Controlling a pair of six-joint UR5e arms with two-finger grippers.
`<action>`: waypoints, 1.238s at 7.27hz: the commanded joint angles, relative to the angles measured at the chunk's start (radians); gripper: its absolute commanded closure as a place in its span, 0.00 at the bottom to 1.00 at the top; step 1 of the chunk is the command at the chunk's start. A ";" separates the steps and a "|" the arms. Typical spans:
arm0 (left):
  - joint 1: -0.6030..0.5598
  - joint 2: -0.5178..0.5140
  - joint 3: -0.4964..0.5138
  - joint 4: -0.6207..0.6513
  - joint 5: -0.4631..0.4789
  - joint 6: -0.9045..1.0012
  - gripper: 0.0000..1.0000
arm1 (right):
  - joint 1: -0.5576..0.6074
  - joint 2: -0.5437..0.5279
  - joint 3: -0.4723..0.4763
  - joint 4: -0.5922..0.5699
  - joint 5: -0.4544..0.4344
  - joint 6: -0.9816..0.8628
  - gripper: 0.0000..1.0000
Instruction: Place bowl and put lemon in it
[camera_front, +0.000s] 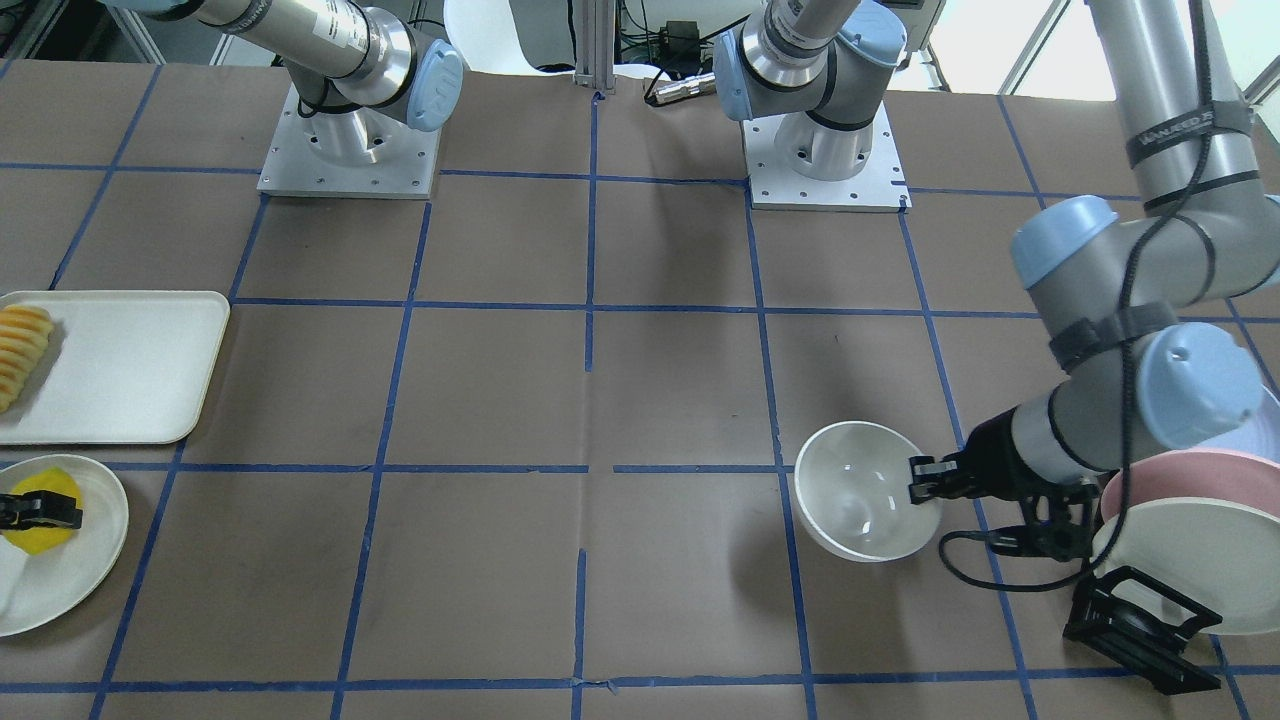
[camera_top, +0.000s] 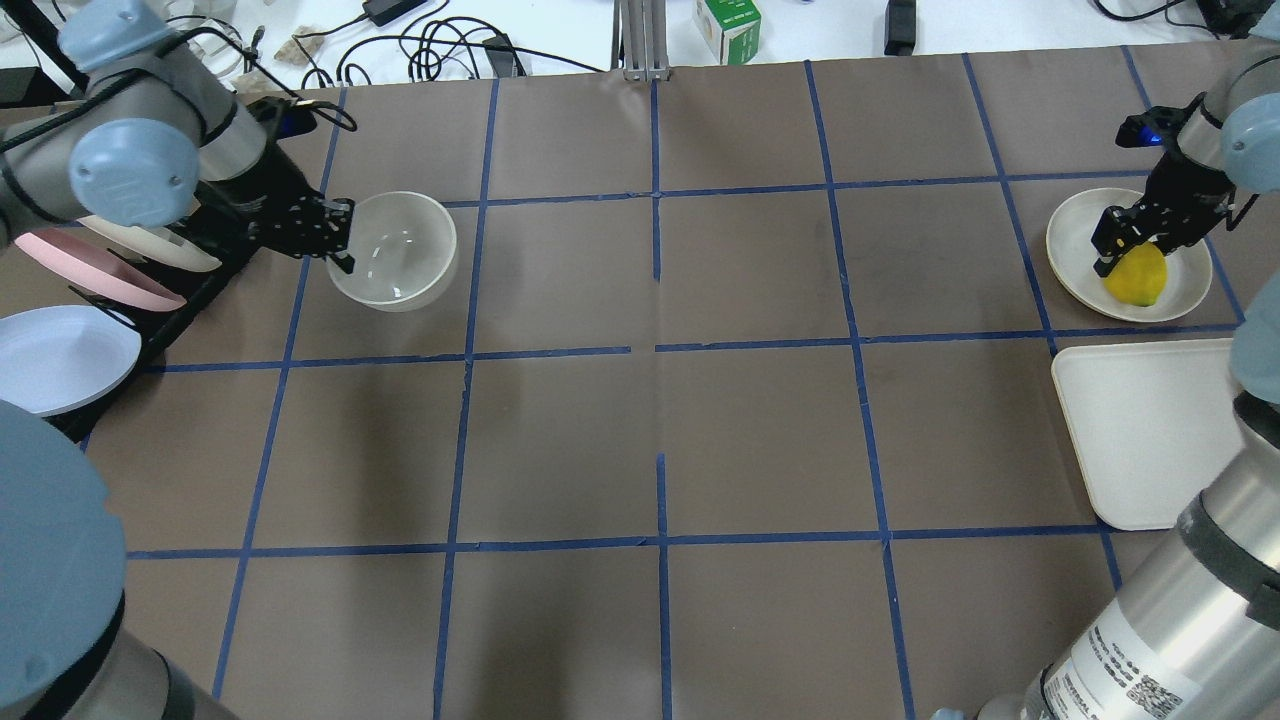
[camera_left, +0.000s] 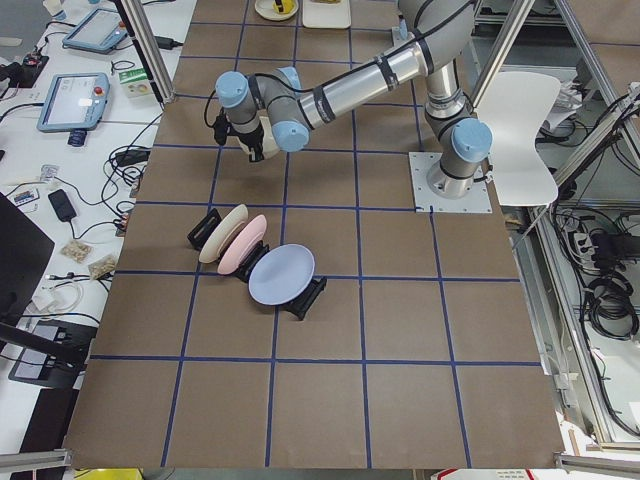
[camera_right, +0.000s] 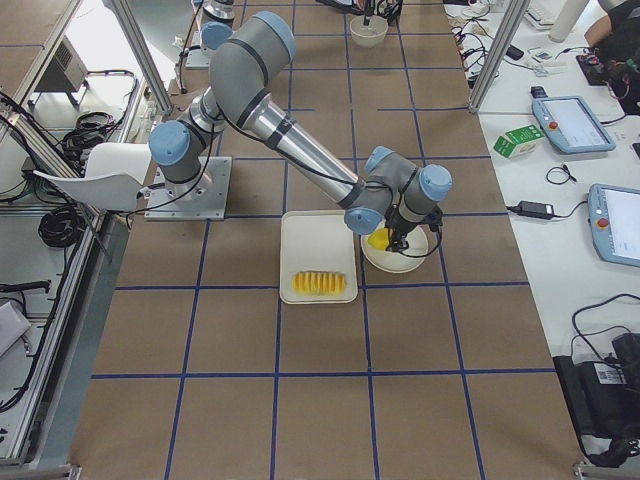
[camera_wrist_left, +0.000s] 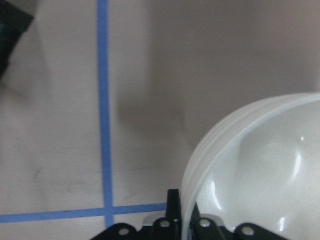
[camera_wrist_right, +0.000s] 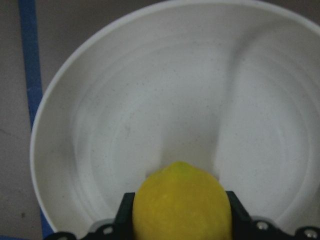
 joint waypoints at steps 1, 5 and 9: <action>-0.225 -0.025 -0.005 0.065 -0.035 -0.314 1.00 | 0.000 -0.008 -0.001 0.005 0.000 0.001 0.79; -0.393 -0.074 -0.121 0.297 -0.043 -0.499 1.00 | 0.009 -0.273 -0.057 0.191 0.008 0.012 0.78; -0.392 0.012 -0.082 0.233 -0.003 -0.473 0.00 | 0.089 -0.589 -0.047 0.414 0.006 0.076 0.78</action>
